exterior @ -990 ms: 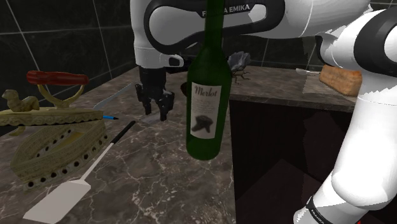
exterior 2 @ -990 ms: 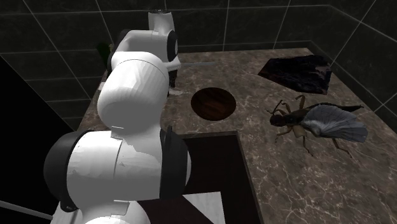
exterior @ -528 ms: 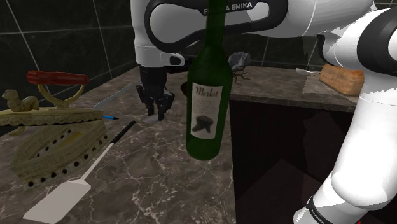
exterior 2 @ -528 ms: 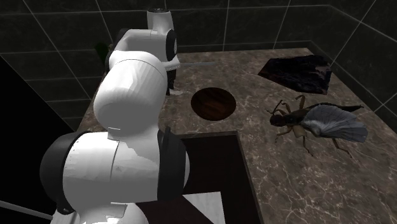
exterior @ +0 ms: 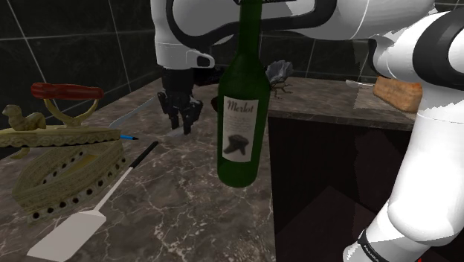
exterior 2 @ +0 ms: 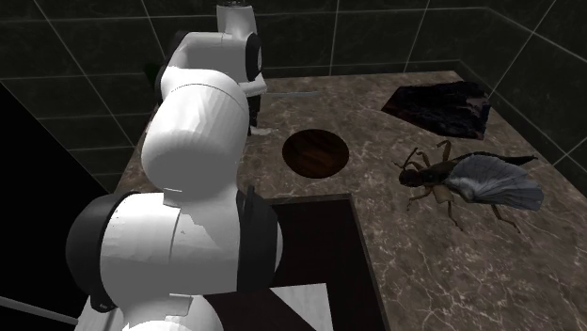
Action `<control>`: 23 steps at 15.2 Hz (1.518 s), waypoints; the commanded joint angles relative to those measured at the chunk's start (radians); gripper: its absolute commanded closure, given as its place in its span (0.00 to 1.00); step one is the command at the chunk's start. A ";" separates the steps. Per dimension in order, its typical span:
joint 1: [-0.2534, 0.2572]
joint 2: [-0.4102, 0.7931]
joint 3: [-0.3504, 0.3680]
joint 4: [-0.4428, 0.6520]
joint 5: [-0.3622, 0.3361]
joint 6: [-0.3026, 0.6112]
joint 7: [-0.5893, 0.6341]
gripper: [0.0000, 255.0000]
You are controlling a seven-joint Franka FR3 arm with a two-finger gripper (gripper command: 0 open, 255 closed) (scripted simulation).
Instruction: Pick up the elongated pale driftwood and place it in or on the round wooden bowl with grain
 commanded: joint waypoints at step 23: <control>-0.103 -0.081 -0.032 0.169 0.061 -0.231 -0.149 1.00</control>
